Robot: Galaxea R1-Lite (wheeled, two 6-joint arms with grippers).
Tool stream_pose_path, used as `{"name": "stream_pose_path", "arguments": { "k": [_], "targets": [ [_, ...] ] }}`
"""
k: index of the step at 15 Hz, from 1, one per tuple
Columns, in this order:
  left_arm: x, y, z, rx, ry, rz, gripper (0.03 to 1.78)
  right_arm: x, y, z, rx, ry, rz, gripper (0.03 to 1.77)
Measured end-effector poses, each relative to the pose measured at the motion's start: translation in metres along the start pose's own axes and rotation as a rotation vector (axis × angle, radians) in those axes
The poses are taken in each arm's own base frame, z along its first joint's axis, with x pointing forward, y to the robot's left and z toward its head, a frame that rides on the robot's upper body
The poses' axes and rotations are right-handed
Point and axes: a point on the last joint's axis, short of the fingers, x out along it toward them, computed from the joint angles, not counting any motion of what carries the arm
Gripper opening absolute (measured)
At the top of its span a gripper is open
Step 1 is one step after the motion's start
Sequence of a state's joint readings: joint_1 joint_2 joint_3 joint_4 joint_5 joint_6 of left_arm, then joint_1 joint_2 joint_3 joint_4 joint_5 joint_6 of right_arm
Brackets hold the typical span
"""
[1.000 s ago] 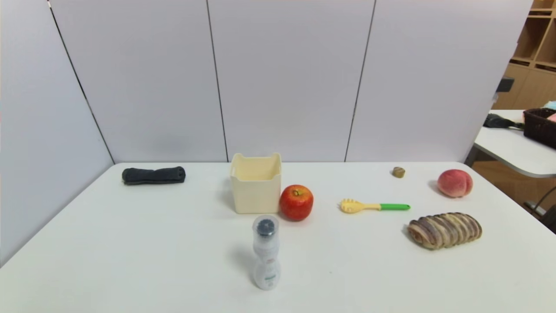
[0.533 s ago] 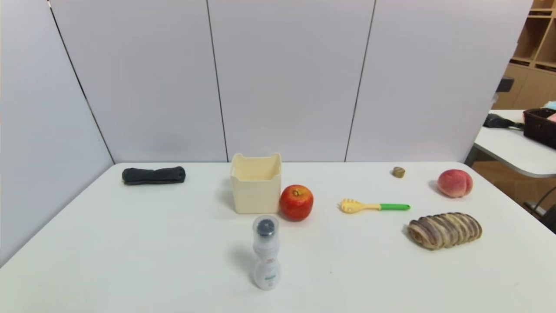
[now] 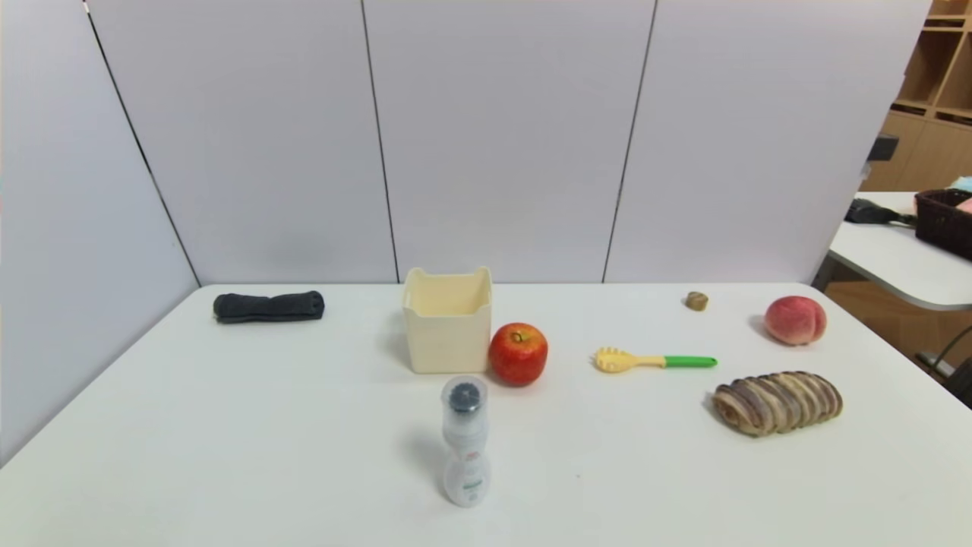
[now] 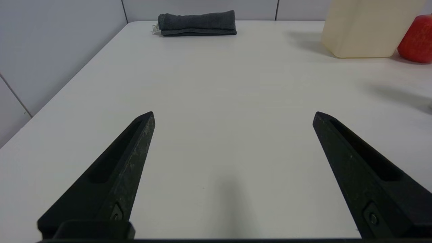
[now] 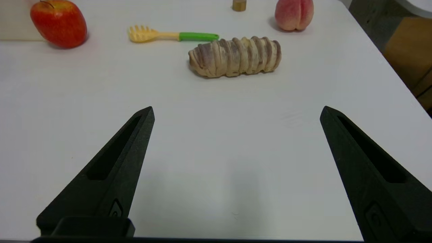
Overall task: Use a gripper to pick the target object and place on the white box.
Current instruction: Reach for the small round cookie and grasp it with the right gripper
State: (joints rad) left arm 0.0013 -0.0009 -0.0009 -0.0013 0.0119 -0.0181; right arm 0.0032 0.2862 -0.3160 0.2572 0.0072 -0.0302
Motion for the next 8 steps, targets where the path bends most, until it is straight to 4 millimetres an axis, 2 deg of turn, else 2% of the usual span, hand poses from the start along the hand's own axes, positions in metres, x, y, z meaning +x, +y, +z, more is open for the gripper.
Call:
{"name": "stream_pose_path", "arguments": {
  "k": [2,4,6,8],
  "targets": [
    [0.000,0.000,0.000,0.000,0.000,0.000,1.69,0.013,-0.001,0.030,-0.013,0.106,0.001,1.70],
    [0.000,0.000,0.000,0.000,0.000,0.001,1.69,0.038,-0.003,0.066,-0.017,0.199,0.000,1.70],
    [0.000,0.000,0.000,0.000,0.000,0.000,1.69,0.074,-0.005,0.103,-0.020,0.274,0.002,1.70],
    [0.000,0.000,0.000,0.000,0.000,0.000,1.69,0.124,-0.007,0.139,-0.022,0.331,0.005,1.70]
  ]
}}
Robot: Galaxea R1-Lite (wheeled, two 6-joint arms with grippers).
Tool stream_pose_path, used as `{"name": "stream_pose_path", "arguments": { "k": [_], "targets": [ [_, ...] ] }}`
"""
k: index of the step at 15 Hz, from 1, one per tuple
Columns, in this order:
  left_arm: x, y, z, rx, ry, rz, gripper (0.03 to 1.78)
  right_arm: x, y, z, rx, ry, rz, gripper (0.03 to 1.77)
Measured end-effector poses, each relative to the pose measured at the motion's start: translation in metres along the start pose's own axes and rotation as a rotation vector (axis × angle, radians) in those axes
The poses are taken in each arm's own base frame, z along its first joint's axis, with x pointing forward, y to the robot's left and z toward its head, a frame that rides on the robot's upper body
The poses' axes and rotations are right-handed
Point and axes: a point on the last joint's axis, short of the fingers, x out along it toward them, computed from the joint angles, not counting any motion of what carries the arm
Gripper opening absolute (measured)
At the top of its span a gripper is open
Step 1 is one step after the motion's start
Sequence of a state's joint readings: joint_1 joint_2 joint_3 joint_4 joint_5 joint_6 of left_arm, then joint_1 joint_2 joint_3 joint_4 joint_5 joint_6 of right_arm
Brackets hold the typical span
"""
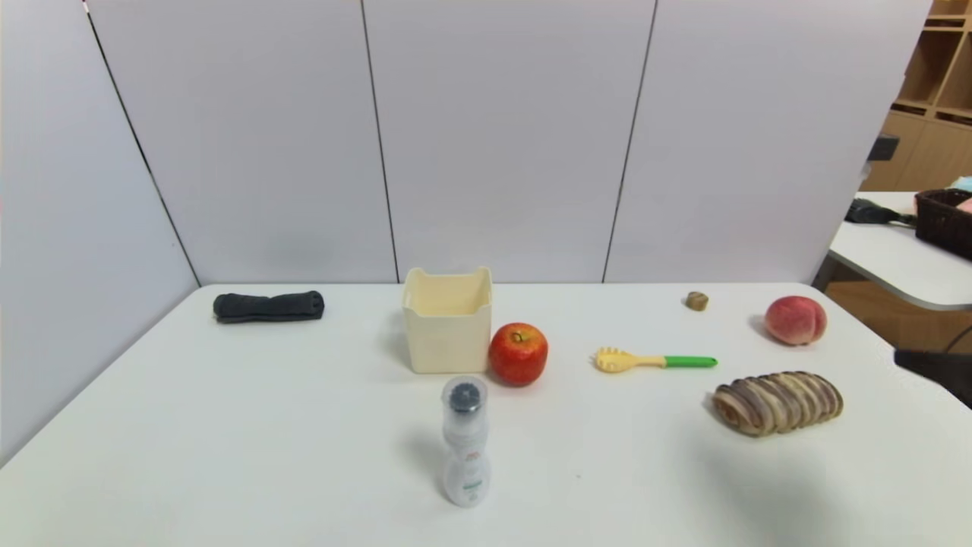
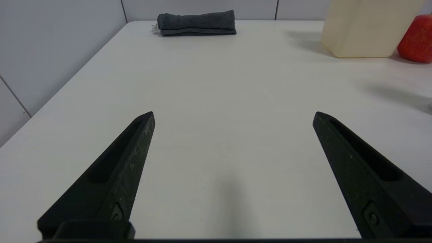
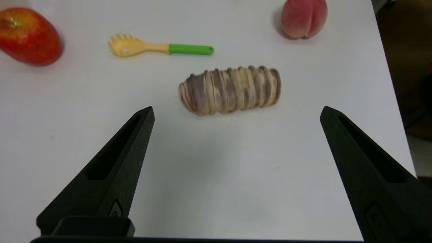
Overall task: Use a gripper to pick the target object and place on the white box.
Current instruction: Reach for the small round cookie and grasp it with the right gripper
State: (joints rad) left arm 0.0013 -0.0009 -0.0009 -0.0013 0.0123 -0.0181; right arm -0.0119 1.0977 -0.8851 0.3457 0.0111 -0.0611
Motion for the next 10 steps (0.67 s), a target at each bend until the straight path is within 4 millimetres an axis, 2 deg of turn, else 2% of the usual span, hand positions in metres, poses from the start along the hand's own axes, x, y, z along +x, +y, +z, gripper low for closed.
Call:
{"name": "stream_pose_path", "arguments": {
  "k": [2,5,7,9,10],
  "targets": [
    [0.000,0.000,0.000,0.000,0.000,0.000,1.69,0.045,-0.003,0.052,-0.006,0.016,0.005,1.70],
    [0.000,0.000,0.000,0.000,0.000,0.000,1.69,0.121,-0.005,0.108,-0.023,0.024,0.009,1.70],
    [0.000,0.000,0.000,0.000,0.000,0.000,1.69,0.179,-0.006,0.123,-0.055,0.051,0.015,1.70],
    [0.000,0.000,0.000,0.000,0.000,0.000,1.69,0.229,-0.005,0.126,-0.111,0.081,0.021,1.70],
    [0.000,0.000,0.000,0.000,0.000,0.000,1.69,0.247,-0.005,0.124,-0.139,0.093,0.023,1.70]
  ]
}}
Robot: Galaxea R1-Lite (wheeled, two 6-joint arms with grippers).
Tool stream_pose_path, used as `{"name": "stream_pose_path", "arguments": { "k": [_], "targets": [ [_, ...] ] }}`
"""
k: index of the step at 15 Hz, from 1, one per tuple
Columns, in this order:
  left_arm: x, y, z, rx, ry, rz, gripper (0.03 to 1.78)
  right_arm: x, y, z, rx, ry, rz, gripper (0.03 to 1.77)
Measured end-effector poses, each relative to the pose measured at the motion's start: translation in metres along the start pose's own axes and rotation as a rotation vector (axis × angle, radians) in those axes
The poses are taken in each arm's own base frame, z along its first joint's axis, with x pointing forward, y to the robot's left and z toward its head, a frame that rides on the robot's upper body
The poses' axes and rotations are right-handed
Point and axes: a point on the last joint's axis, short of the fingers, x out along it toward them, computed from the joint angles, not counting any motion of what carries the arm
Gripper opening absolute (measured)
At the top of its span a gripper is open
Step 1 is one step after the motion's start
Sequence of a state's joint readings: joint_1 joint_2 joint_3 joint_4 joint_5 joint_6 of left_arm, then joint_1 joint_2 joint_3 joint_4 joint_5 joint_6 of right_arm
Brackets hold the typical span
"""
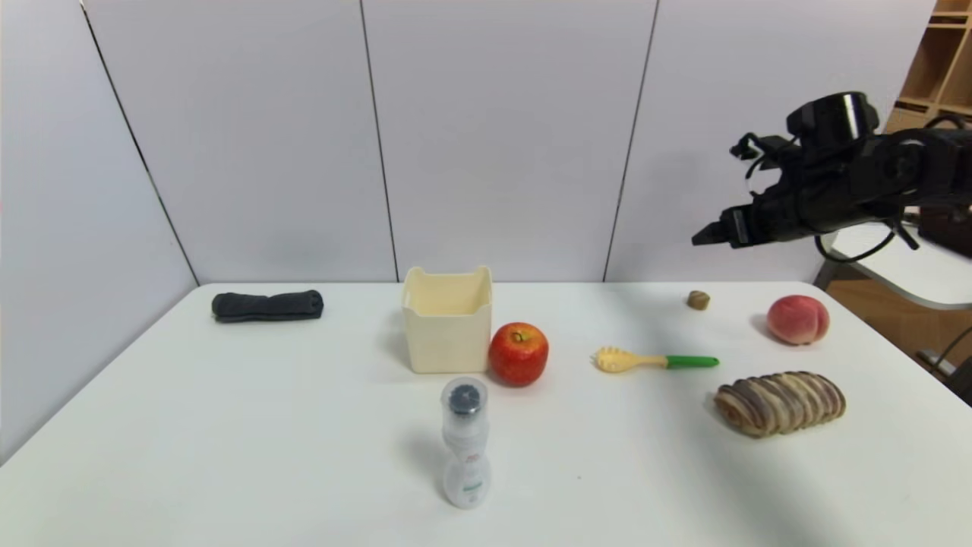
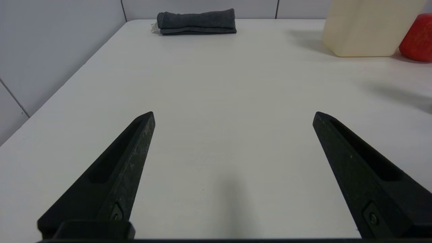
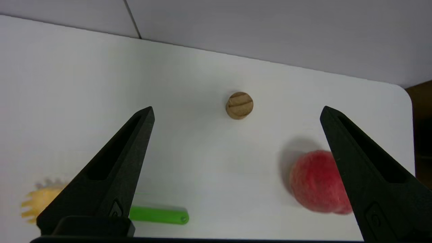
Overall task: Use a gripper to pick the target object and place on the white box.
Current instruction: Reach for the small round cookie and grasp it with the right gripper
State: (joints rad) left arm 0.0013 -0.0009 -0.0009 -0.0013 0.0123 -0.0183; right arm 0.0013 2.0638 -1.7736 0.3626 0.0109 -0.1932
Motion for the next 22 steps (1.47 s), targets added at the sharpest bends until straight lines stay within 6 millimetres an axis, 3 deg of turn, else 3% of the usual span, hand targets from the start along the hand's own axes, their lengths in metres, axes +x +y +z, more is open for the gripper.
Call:
{"name": "stream_pose_path", "arguments": {
  "k": [4,8,13,22],
  "targets": [
    [0.000,0.000,0.000,0.001,0.000,0.000,1.69,0.054,0.002,-0.012,-0.051,0.066,0.007,1.70],
    [0.000,0.000,0.000,0.001,0.000,0.000,1.69,0.083,-0.001,-0.024,-0.036,0.110,0.007,1.70],
    [0.000,0.000,0.000,0.001,0.000,0.000,1.69,0.101,-0.002,-0.035,0.016,0.145,0.015,1.70],
    [0.000,0.000,0.000,0.001,0.000,0.000,1.69,0.116,0.002,-0.049,0.107,0.215,0.045,1.70]
  ]
}}
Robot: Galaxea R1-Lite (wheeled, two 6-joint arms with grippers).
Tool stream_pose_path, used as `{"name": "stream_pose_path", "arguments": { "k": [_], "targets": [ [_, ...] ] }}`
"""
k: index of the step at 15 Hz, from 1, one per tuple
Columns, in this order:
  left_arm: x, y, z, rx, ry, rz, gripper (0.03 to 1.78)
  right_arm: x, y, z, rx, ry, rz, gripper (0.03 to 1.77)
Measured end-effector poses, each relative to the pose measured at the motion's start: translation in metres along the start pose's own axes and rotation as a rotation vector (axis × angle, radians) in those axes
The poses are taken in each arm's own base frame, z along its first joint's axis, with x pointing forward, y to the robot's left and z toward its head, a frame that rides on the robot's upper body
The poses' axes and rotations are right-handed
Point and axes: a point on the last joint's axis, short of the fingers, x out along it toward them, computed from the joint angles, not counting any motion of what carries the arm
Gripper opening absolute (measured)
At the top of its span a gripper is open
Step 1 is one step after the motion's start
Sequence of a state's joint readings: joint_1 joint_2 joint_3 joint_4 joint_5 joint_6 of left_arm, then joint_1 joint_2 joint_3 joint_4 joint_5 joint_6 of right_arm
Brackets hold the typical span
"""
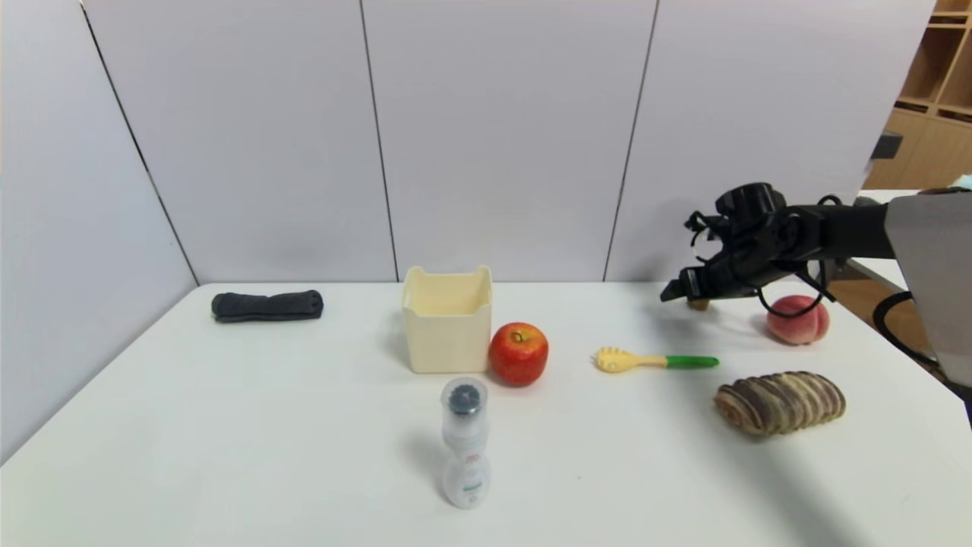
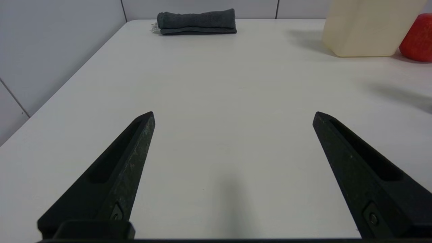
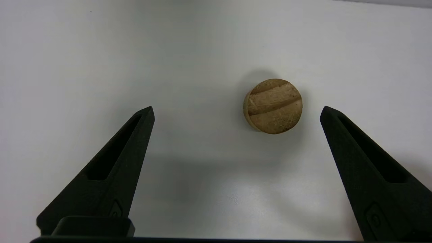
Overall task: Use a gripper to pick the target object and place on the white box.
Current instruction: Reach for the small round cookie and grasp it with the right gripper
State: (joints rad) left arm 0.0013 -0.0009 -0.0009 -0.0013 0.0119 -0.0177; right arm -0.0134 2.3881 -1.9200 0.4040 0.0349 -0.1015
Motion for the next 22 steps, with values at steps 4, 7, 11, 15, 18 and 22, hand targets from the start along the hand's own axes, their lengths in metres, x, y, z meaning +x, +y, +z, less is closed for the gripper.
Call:
{"name": "stream_pose_path", "arguments": {
  "k": [4,7,11,15,18,22],
  "targets": [
    [0.000,0.000,0.000,0.000,0.000,0.000,1.69,0.005,0.000,0.001,-0.002,-0.003,0.000,1.70],
    [0.000,0.000,0.000,0.000,0.000,0.000,1.69,0.011,0.000,-0.001,-0.001,0.002,0.000,1.70],
    [0.000,0.000,0.000,0.000,0.000,0.000,1.69,0.015,0.002,-0.002,-0.004,0.008,0.004,1.70],
    [0.000,0.000,0.000,0.000,0.000,0.000,1.69,0.016,0.004,-0.002,-0.007,0.004,0.007,1.70],
    [0.000,0.000,0.000,0.000,0.000,0.000,1.69,0.017,0.005,-0.001,-0.009,-0.007,0.007,1.70],
    [0.000,0.000,0.000,0.000,0.000,0.000,1.69,0.017,0.005,-0.001,-0.010,-0.007,0.006,1.70]
  ]
}}
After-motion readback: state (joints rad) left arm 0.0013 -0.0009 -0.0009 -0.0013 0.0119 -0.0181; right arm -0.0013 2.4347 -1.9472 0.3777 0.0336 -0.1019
